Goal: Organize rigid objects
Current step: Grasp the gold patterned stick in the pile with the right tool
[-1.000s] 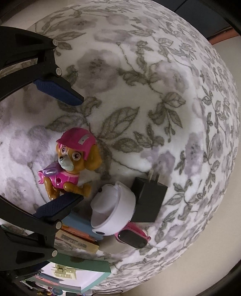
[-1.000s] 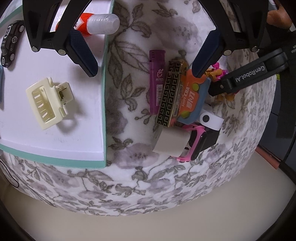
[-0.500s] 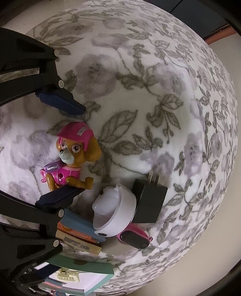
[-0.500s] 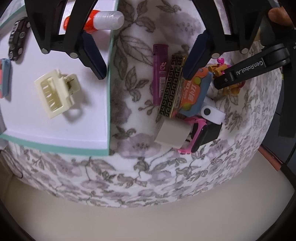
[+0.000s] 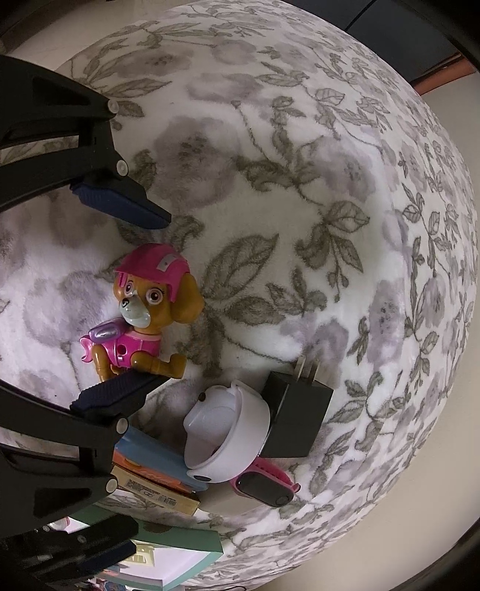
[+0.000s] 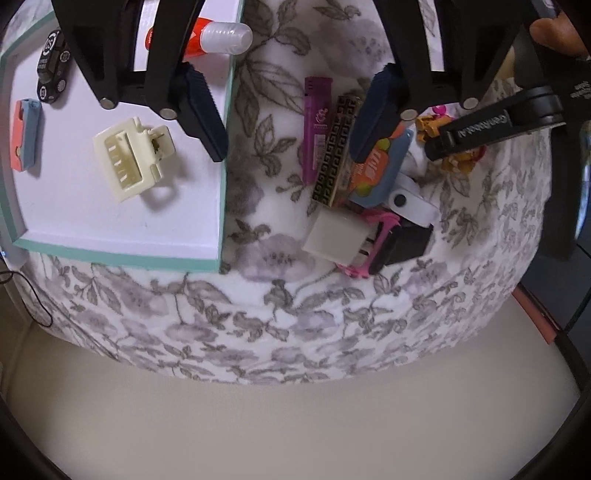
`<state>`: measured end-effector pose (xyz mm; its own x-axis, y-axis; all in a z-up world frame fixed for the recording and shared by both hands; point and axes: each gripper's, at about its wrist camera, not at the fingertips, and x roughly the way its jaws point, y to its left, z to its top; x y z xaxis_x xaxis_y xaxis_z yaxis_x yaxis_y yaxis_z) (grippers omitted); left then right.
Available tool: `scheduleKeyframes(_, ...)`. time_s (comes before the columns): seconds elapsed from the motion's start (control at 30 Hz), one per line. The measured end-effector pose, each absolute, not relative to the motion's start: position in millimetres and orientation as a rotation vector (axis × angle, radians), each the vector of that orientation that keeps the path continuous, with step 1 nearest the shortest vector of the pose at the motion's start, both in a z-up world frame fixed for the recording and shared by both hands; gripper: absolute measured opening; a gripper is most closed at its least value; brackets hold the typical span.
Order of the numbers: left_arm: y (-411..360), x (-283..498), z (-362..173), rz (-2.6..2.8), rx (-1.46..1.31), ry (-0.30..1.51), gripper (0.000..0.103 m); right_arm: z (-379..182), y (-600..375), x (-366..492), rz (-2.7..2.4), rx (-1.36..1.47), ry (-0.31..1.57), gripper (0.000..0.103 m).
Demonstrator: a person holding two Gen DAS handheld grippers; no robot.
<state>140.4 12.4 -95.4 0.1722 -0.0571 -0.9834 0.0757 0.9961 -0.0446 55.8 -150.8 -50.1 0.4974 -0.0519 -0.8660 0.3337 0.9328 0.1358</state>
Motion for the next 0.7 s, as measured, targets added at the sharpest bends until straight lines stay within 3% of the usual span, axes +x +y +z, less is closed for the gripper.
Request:
scheduleKeyframes(0.4, 13.6, 140.9, -97.8, -0.092, 0.006, 1.399, 0.076, -71.6, -137.3, 75.3, -0.141, 0.380, 1.064, 0.044)
scheduleKeyframes(0.7, 12.6, 142.6, -96.2, -0.085, 0.013, 1.399, 0.076, -80.8, -139.2, 84.6, -0.149, 0.433, 1.056, 0.039)
